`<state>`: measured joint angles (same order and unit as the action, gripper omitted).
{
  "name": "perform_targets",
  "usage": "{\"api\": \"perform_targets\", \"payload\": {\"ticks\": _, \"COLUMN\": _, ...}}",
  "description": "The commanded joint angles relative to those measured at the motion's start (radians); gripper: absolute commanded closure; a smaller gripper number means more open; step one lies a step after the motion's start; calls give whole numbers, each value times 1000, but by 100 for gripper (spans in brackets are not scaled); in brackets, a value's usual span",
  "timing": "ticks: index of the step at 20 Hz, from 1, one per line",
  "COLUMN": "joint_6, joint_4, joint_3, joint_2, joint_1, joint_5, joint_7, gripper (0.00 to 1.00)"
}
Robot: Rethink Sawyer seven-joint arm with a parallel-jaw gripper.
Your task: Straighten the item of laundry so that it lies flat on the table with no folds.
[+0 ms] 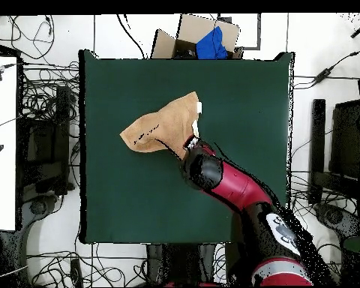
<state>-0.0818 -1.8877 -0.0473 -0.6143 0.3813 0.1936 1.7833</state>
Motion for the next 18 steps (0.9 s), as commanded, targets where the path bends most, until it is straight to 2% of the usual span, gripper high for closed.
{"api": "perform_targets", "payload": {"ticks": 1, "joint_6": -11, "joint_4": 38, "joint_3": -131, "joint_2": 64, "joint_1": 26, "joint_5": -63, "joint_7": 74, "gripper": 0}}
{"api": "perform_targets", "payload": {"ticks": 9, "joint_6": -42, "joint_4": 57, "joint_3": -85, "joint_2": 70, "joint_1": -10, "joint_5": -70, "joint_7": 86, "gripper": 0}}
{"api": "perform_targets", "payload": {"ticks": 18, "joint_6": -89, "joint_4": 78, "joint_3": -77, "joint_2": 75, "joint_1": -17, "joint_5": -73, "joint_7": 67, "gripper": 0}}
